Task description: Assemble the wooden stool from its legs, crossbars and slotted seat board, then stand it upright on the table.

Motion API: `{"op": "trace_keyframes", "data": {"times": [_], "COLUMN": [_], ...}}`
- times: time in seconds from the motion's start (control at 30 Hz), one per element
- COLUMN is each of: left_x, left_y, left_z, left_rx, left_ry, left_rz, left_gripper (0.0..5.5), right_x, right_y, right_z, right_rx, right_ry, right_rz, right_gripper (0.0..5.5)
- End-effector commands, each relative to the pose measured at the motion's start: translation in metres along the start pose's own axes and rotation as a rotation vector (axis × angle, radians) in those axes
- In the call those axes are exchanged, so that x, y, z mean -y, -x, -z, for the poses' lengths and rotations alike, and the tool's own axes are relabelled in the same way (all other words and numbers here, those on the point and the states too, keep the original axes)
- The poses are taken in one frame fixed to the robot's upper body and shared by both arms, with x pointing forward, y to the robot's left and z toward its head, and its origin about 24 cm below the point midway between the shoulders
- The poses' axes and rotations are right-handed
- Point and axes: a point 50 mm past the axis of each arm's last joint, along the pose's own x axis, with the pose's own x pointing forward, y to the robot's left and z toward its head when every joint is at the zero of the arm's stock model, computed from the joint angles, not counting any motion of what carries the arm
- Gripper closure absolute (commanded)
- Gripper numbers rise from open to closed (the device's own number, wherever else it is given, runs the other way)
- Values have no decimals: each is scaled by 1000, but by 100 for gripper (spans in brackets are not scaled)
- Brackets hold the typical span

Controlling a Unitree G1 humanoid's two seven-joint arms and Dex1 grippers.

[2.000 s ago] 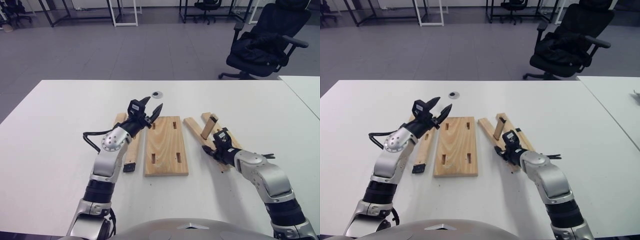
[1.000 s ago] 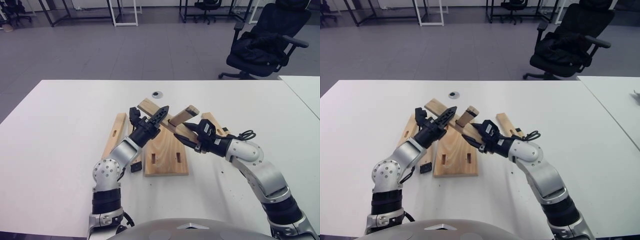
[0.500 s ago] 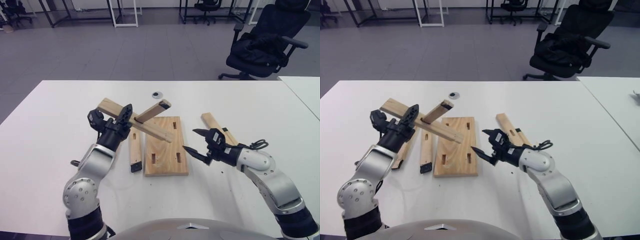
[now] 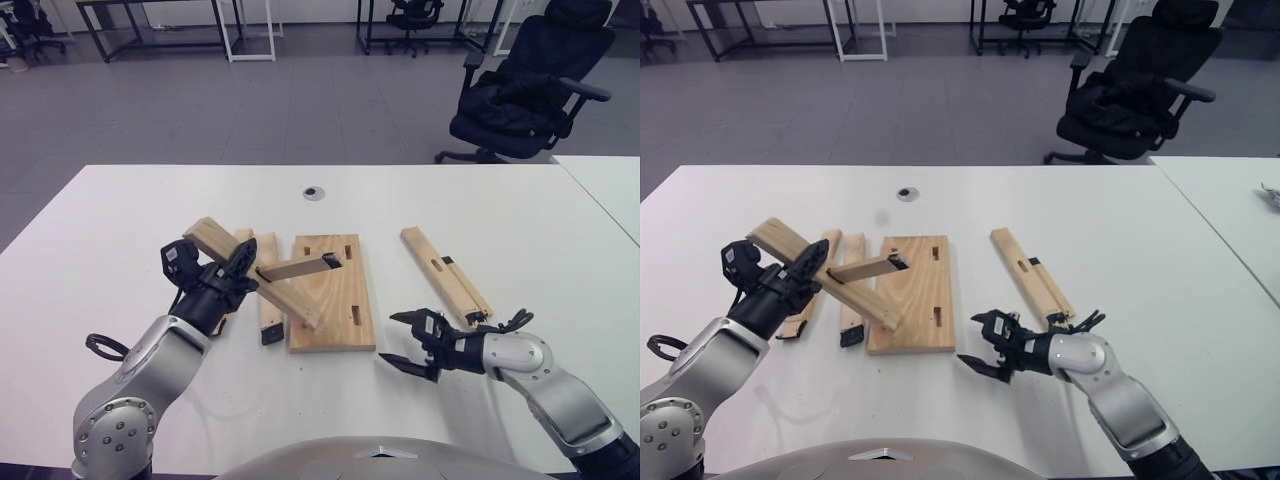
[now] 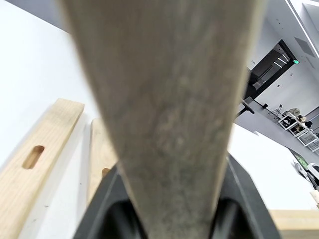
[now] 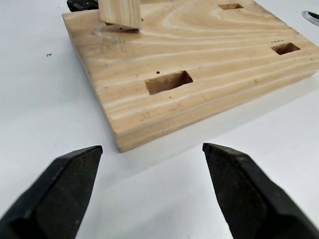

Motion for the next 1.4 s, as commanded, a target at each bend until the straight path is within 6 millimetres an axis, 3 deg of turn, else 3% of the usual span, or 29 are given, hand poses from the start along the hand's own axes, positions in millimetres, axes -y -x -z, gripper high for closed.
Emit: {"op": "trace_keyframes", "data": {"times": [0.03,0.2,0.33,0.53,0.67,0.93,1.1,1.3,1.4], "left_x": [-13,-10,-10,0,3,11,12,20,25], "left_y": [3,12,7,0,3,-3,-29,-68,-76], "left_z": [5,-6,-9,8,23,41,54,47,41], "left_rx": [-18,43,57,12,-72,-82,-53,91,140], "left_ry": [-54,-67,-70,-158,-311,-569,-629,-501,-481], "left_rz": [-109,-150,-163,-166,-150,-101,-59,-128,-128], "left_gripper": [448,448,448,448,448,448,447,447,448], "right_x": [-6,-6,-9,-19,-20,-3,7,19,21], "right_y": [-6,-16,-16,-19,-24,4,5,1,-1], "right_z": [4,1,-2,-22,-29,-7,-5,-5,-5], "right_rx": [-19,13,48,172,214,124,107,113,119], "right_ry": [-5,-20,-48,-70,-100,-132,-110,-97,-100], "right_rz": [-21,-33,-3,-103,-117,85,148,184,192], "right_gripper": [172,172,172,172,172,172,172,172,172]}}
